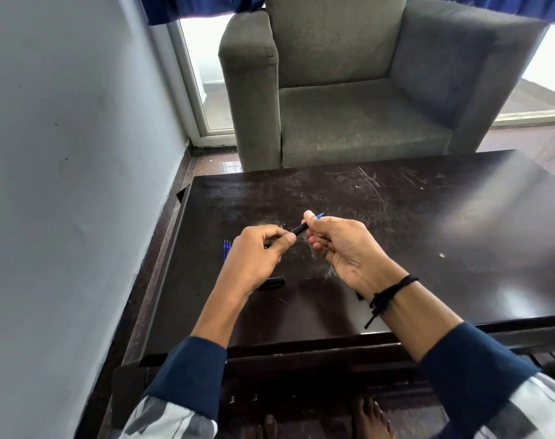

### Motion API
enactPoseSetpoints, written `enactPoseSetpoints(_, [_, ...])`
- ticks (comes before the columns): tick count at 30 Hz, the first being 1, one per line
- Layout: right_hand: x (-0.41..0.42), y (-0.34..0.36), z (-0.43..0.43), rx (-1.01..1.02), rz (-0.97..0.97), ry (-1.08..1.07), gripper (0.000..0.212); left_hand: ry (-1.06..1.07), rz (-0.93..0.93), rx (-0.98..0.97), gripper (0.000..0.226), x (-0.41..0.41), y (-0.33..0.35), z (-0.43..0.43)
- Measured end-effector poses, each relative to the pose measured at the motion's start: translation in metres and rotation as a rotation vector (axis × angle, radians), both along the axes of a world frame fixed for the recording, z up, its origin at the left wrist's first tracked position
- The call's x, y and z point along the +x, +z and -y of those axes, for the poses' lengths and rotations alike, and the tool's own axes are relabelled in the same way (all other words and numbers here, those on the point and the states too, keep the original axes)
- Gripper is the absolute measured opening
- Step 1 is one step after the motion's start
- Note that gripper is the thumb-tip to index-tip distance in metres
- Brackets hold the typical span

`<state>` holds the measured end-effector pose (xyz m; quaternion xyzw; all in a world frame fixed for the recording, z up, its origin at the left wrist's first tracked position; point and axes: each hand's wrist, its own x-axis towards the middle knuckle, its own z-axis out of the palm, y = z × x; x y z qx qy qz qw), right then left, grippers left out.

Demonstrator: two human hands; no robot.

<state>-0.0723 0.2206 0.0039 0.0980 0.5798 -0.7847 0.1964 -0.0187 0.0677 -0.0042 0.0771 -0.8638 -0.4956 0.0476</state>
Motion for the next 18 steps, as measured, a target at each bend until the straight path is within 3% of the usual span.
enactPoseSetpoints(7, [-0.0005,-0.001,0.0019,0.009,-0.073,0.063,0.013,-0.003,0.15,0.328,0.036,0.006,0.0103,-0.0013])
enactPoseSetpoints(12, [0.0006,0.0029,0.0023,0.004,-0.025,0.05,0.017,0.019,0.137,0.297,0.035,0.0062,0.007,-0.0043])
enactPoseSetpoints(18, [0.0027,0.0013,0.0029,-0.005,-0.033,0.027,0.007,-0.006,0.153,0.277,0.032,0.0062,0.008,-0.0072])
